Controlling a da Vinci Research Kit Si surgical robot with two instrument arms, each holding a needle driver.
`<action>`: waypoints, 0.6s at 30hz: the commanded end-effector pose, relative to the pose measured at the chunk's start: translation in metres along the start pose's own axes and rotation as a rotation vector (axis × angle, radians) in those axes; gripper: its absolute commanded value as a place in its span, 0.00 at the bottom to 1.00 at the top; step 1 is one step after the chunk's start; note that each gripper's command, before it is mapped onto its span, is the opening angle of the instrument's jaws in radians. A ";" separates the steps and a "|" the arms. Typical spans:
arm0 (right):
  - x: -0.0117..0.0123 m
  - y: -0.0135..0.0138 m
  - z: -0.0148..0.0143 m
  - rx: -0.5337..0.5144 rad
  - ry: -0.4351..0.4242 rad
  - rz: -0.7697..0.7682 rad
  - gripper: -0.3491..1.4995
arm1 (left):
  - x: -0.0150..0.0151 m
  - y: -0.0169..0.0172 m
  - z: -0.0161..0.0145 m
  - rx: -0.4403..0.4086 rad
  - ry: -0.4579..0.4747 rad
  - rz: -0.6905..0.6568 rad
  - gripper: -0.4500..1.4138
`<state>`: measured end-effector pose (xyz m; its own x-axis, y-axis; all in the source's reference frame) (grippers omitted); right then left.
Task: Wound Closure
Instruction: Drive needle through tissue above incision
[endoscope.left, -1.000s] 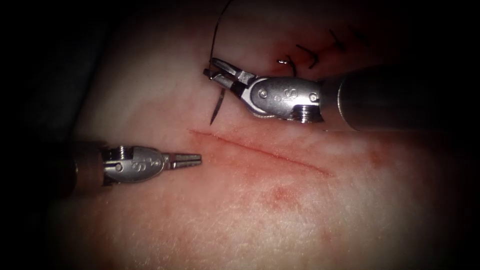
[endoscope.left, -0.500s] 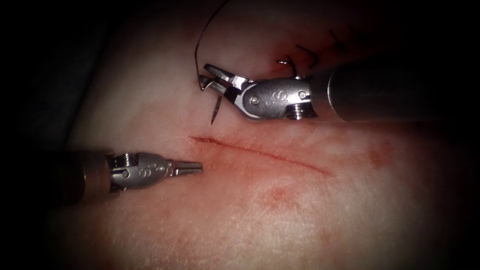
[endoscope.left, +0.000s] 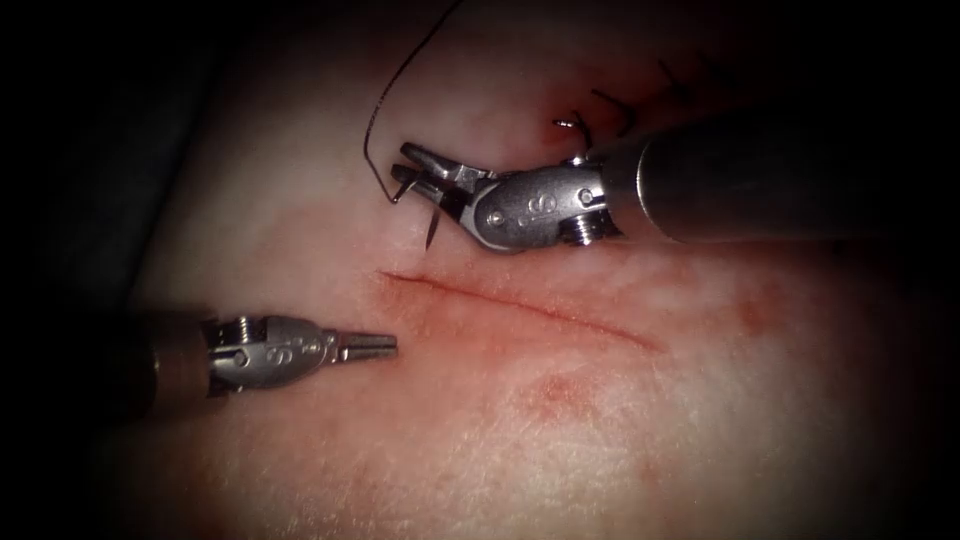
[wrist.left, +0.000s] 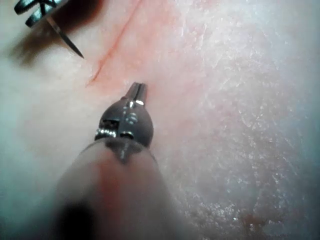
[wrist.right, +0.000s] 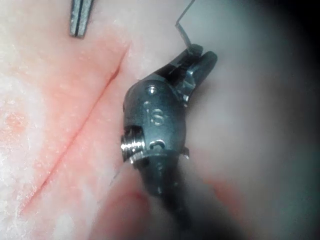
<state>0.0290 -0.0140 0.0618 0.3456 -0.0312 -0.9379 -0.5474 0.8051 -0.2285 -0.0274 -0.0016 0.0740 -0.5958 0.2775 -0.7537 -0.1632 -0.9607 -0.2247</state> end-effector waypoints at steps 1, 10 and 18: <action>-0.0004 -0.0007 0.0008 0.001 0.002 -0.005 0.00 | -0.0003 0.0002 0.0008 -0.002 0.001 0.001 0.10; -0.0003 0.0002 0.0011 -0.011 0.003 -0.019 0.00 | -0.0003 0.0003 0.0008 -0.002 0.001 0.001 0.08; -0.0003 0.0005 0.0014 -0.013 0.001 -0.028 0.00 | -0.0004 0.0006 0.0009 0.001 -0.001 0.002 0.07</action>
<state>0.0289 -0.0127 0.0617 0.3629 -0.0548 -0.9302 -0.5467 0.7959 -0.2602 -0.0273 -0.0020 0.0740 -0.5974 0.2754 -0.7532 -0.1638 -0.9613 -0.2216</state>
